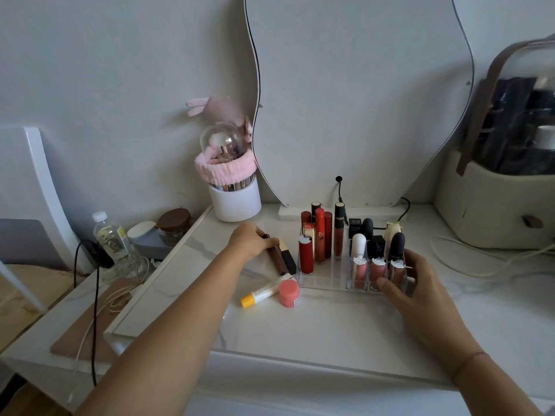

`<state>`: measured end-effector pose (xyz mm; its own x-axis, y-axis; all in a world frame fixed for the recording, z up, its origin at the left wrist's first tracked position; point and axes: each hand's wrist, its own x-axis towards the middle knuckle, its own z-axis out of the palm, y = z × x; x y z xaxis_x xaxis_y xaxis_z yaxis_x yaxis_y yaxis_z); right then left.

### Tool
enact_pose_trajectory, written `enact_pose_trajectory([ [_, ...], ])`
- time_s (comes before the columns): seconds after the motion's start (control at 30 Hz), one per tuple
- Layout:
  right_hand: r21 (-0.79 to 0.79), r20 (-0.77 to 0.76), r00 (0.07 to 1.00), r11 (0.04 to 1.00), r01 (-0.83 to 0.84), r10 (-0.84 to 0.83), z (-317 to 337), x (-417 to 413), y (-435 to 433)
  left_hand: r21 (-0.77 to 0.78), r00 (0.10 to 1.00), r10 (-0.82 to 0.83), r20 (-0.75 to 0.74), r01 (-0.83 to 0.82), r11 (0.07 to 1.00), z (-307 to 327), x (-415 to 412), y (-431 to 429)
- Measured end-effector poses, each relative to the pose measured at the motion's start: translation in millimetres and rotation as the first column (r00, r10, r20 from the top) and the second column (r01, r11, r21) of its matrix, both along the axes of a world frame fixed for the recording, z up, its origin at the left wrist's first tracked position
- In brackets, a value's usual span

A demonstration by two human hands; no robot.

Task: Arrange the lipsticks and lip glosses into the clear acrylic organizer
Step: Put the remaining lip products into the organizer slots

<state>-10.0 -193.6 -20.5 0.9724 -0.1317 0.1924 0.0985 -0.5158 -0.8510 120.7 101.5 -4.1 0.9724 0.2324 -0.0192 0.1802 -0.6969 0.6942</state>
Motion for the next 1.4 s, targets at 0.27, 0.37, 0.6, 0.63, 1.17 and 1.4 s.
enact_pose_trajectory([
  [0.27, -0.001, 0.002, 1.0, 1.0, 0.001, -0.001, -0.6, 0.1, 0.2, -0.014, 0.999, 0.034, -0.026, -0.034, 0.999, 4.4, -3.2, 6.0],
  [0.37, -0.001, 0.004, 1.0, 1.0, -0.002, 0.002, -0.4, 0.2, 0.1, 0.027, 0.999, 0.027, -0.041, -0.026, 0.999, 4.8, -6.6, 3.9],
  [0.6, -0.003, 0.01, 1.0, 1.0, 0.006, -0.006, -1.8, 1.4, -0.2, -0.002, 0.999, 0.03, -0.033, -0.03, 1.0, 2.8, -5.1, 3.7],
  [0.63, -0.004, 0.013, 1.0, 1.0, 0.008, -0.008, -2.2, 1.4, -0.3, -0.028, 0.999, 0.036, -0.029, -0.036, 0.999, 2.8, -5.4, 4.3],
  [1.17, -0.002, 0.014, 1.0, 1.0, 0.009, -0.009, -3.2, 1.8, -0.8, -0.461, 0.785, 0.101, 0.611, 0.249, 0.852, 85.5, -65.6, -29.3],
  [1.4, -0.005, -0.001, 1.0, 1.0, 0.002, -0.002, -0.1, -0.6, -0.1, -0.286, 0.724, -0.071, 0.686, 0.359, 0.888, 73.3, -84.1, -81.1],
])
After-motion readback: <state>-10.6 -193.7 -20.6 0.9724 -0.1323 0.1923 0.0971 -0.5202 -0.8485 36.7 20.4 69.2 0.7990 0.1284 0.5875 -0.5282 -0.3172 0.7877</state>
